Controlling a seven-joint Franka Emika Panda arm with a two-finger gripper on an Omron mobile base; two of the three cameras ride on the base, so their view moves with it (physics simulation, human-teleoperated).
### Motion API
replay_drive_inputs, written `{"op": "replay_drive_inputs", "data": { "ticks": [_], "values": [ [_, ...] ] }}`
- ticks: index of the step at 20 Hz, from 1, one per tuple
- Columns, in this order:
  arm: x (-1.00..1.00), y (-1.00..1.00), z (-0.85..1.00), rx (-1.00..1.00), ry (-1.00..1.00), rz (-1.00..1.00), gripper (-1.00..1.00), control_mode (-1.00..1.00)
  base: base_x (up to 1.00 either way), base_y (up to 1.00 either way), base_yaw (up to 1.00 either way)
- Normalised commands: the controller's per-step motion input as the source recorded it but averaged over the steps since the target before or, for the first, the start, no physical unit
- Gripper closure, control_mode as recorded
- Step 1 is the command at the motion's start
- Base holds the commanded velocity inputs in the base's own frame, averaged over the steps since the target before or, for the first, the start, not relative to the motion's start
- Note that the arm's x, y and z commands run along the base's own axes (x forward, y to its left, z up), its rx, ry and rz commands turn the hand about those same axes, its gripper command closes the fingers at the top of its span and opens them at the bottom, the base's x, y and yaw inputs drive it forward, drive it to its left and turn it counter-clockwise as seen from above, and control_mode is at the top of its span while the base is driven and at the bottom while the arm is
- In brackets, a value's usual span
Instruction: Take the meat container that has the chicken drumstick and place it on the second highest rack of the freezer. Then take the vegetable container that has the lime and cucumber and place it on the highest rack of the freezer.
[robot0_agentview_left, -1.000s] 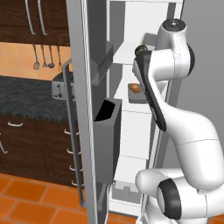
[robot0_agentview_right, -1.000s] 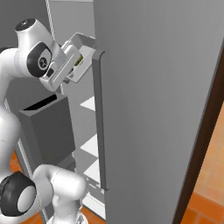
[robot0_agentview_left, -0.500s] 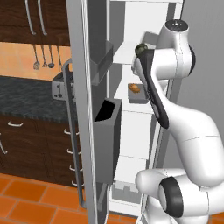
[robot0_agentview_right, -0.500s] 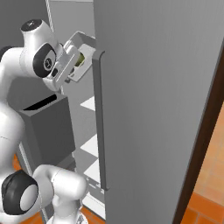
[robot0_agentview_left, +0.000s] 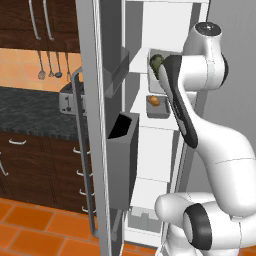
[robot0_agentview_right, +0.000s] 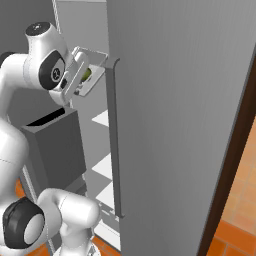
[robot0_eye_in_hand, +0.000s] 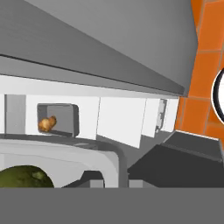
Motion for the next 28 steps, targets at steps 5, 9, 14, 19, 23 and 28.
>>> {"op": "replay_drive_inputs", "data": {
  "ticks": [5, 9, 14, 19, 23, 28],
  "values": [
    [0.25, -0.02, 0.00, 0.00, 0.00, 0.01, 1.00, -1.00, 0.00, 0.00, 0.00],
    [0.76, -0.06, 0.00, 0.00, 0.00, -0.01, 1.00, -1.00, 0.00, 0.00, 0.00],
    [0.79, -0.12, 0.00, 0.00, 0.00, -0.09, 1.00, -1.00, 0.00, 0.00, 0.00],
    [0.82, -0.11, 0.00, 0.00, 0.00, -0.14, 1.00, -1.00, 0.00, 0.00, 0.00],
    [0.75, -0.10, 0.00, 0.00, 0.01, -0.06, 1.00, -1.00, 0.00, 0.00, 0.00],
    [0.70, 0.00, 0.00, 0.00, 0.01, 0.00, 1.00, -1.00, 0.00, 0.00, 0.00]
  ]
}}
